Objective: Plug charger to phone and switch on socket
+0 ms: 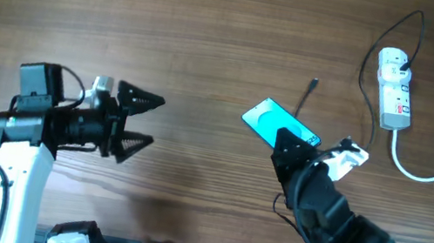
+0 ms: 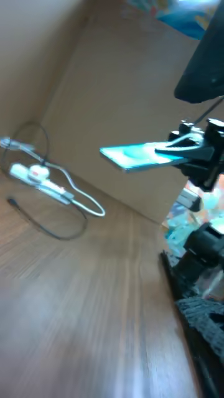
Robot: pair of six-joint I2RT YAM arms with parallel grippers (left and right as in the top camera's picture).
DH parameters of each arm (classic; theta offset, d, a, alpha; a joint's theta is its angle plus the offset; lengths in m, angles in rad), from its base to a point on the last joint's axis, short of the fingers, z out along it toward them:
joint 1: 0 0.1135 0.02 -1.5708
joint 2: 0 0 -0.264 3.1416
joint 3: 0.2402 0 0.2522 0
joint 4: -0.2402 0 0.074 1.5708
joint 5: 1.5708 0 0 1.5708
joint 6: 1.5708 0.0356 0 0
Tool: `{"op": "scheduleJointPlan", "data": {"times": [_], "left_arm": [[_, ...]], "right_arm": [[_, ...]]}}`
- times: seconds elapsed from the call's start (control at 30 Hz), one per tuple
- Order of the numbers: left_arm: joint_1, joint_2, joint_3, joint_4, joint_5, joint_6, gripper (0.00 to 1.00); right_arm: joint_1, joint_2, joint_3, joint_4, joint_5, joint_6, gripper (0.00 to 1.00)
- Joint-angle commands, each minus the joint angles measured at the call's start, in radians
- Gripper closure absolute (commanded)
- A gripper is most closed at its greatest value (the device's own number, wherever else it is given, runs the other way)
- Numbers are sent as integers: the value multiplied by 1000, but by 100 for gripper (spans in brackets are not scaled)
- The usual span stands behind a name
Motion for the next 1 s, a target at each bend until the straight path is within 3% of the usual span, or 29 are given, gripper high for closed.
{"op": "scheduleJointPlan", "data": {"times": [0.0,0.03,0.1,0.27,0.4,0.63,0.73,0.97], "left_arm": [[-115,2,-5,140,27,-206,6],[-151,2,-5,194,-11,-277,11],[-207,3,-5,253,-103,-446,10],[-284,3,-5,388,-163,-779,12],[-357,3,-5,458,-243,-955,18],[-420,3,-5,520,-382,-1047,30],[-420,3,-5,522,-433,-1056,44],[-436,3,-5,552,-482,-1045,47]], "right_arm": [[2,76,12,76,-5,8,96],[2,101,12,108,-16,9,96],[2,169,12,209,-40,11,96],[3,330,12,450,-191,11,96],[3,354,12,517,-221,99,95],[3,354,12,520,-310,218,96],[3,354,12,491,-317,293,96],[3,401,12,517,-337,300,95]]}}
